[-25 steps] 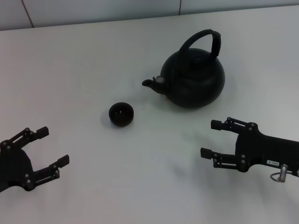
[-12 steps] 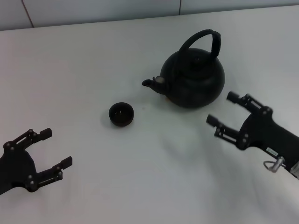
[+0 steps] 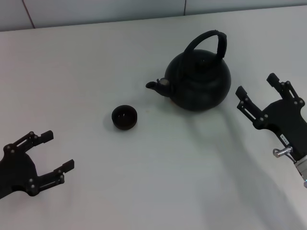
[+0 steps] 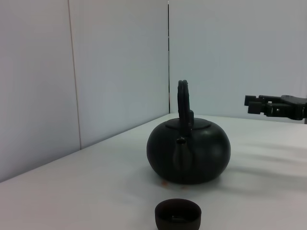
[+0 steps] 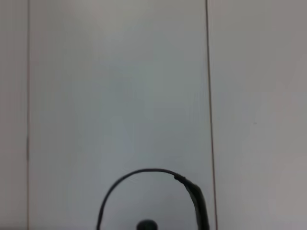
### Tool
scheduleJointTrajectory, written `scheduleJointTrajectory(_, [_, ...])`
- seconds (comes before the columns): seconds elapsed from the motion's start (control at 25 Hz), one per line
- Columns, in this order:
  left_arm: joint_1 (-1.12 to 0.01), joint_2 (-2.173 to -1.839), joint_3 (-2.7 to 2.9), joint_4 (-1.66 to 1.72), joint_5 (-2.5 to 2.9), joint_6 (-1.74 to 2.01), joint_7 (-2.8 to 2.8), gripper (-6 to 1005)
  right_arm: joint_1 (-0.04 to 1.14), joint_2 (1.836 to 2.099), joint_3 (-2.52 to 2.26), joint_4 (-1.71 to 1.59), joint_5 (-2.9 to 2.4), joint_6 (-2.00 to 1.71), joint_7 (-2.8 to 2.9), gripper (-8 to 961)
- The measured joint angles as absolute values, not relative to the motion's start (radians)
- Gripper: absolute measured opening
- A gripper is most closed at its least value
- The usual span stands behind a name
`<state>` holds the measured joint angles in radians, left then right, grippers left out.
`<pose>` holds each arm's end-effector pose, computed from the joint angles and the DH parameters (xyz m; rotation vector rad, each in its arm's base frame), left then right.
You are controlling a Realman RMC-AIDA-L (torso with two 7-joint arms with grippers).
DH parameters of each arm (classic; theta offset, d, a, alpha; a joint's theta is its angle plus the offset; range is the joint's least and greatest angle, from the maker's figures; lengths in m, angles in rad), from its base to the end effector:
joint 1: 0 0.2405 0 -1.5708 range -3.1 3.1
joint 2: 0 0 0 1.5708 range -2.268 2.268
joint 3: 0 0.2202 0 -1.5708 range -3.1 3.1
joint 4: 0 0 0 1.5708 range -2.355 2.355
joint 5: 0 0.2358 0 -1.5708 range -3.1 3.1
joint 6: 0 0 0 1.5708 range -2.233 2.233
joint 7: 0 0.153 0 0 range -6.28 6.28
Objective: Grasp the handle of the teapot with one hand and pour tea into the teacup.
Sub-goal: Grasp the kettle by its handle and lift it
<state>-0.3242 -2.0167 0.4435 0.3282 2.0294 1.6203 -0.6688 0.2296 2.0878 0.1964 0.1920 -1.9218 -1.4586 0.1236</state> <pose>-0.3305 0.2459 -0.0023 -2.5308 -0.3056 -0.7201 0.3182 0.2381 -0.0468 -1.7412 0.4881 0.7947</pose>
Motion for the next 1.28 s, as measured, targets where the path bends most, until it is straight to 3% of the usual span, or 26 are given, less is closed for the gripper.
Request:
scheduleJointTrajectory(0.48, [-0.327,-2.013,0.441,0.328,2.029,1.623,-0.669,859,0.232,2.087,0.247,0.198,-1.922,-1.441,0.125,831])
scheduleJointTrajectory(1.28, [-0.321,-2.022,0.437,0.328,2.022,1.622,-0.669,859,0.403,2.08,0.241,0.074,-1.927,-1.32,0.232,830])
